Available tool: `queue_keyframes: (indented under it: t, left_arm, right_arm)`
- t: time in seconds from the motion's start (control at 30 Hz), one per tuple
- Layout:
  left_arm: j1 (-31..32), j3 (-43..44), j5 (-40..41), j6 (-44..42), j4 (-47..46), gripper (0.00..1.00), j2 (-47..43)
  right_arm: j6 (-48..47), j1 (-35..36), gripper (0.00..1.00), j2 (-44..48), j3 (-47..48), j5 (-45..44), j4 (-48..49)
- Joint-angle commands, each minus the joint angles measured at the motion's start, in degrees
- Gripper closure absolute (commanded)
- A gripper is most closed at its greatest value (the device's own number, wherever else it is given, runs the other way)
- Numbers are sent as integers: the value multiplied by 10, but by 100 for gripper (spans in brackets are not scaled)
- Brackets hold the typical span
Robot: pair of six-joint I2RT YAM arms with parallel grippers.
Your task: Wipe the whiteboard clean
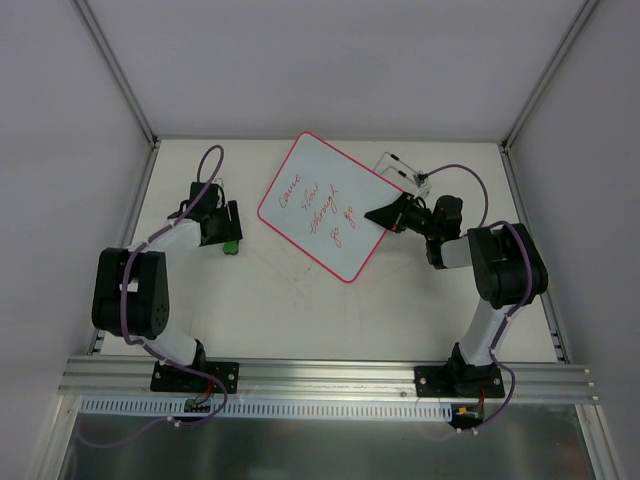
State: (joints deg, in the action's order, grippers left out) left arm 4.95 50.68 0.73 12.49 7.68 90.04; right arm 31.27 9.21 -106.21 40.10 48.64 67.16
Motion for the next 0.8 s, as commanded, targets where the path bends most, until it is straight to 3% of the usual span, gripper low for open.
queue_keyframes:
  t: [0.0, 0.17, 0.77]
  left_arm:
    - [8, 28, 12, -18, 9, 38, 13]
    - [13, 32, 23, -30, 21, 44, 25]
    - [22, 50, 27, -52, 36, 49, 55]
  right_arm:
    - [-16, 3, 100, 18, 8, -2, 75]
    - [-15, 4, 100, 18, 7, -3, 75]
    - [-12, 3, 100, 18, 8, -1, 73]
